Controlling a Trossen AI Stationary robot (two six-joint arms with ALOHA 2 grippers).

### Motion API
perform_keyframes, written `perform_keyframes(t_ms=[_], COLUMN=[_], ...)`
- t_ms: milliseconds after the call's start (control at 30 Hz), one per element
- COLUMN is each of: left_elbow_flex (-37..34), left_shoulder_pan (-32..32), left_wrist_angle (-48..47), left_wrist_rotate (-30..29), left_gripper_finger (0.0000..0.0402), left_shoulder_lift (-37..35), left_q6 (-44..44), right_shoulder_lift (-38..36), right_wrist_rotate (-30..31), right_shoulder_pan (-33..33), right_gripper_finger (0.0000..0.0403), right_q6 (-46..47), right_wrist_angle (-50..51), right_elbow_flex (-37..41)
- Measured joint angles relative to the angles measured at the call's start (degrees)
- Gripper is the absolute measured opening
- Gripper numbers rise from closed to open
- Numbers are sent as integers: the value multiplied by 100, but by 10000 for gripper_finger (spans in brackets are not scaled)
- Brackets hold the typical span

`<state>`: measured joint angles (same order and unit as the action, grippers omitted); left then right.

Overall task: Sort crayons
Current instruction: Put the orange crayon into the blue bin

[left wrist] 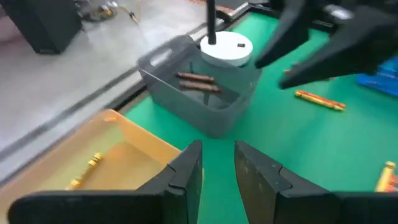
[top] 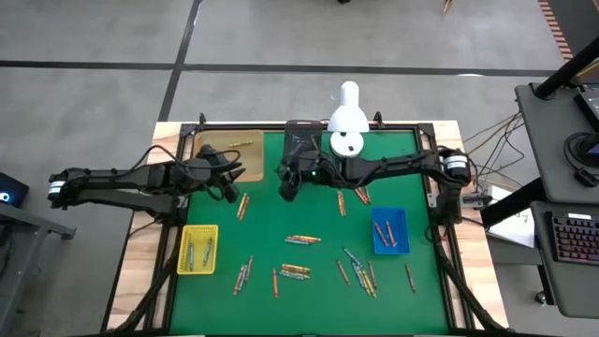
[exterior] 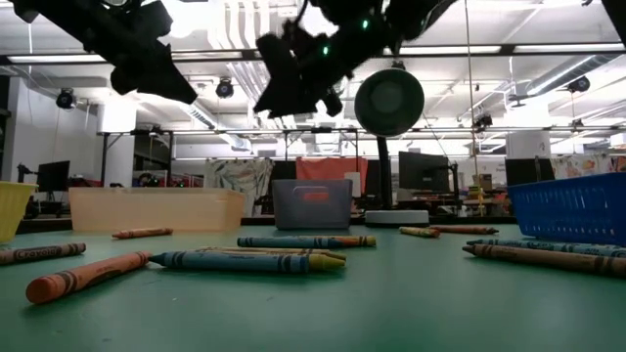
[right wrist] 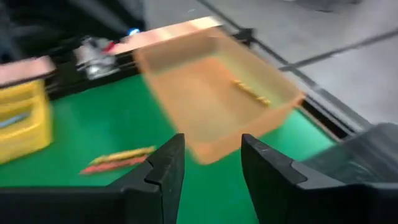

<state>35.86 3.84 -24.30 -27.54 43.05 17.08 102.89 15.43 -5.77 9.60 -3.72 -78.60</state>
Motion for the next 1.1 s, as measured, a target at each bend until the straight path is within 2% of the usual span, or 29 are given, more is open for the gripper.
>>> perform_keyframes(t_ms=[133, 300, 467, 600, 800, 1100], left_elbow_flex=[0, 0, 0, -37, -73, -87], left_shoulder_pan=[-7, -9, -56, -260, -460, -1131], left_wrist_angle=[-42, -151, -316, -275, -132, -116], left_wrist_rotate=[367, 766, 912, 915, 924, 1236], left_gripper_finger=[76, 76, 76, 76, 76, 76], left_shoulder_lift=[0, 2, 2, 2, 248, 1510], left_q6=[295, 742, 1289, 1396, 1994, 3421], right_shoulder_lift=[-129, -175, -233, -299, -304, -304], right_wrist_rotate=[-95, -95, -93, -91, -88, -42], right_shoulder_pan=[296, 608, 875, 1037, 1222, 1317], right_gripper_finger=[133, 121, 112, 105, 100, 103], right_q6=[-66, -1, 308, 586, 900, 605], right_wrist_angle=[779, 2648, 4560, 5436, 6214, 6212], right_elbow_flex=[-226, -794, -1275, -1327, -1313, -1305])
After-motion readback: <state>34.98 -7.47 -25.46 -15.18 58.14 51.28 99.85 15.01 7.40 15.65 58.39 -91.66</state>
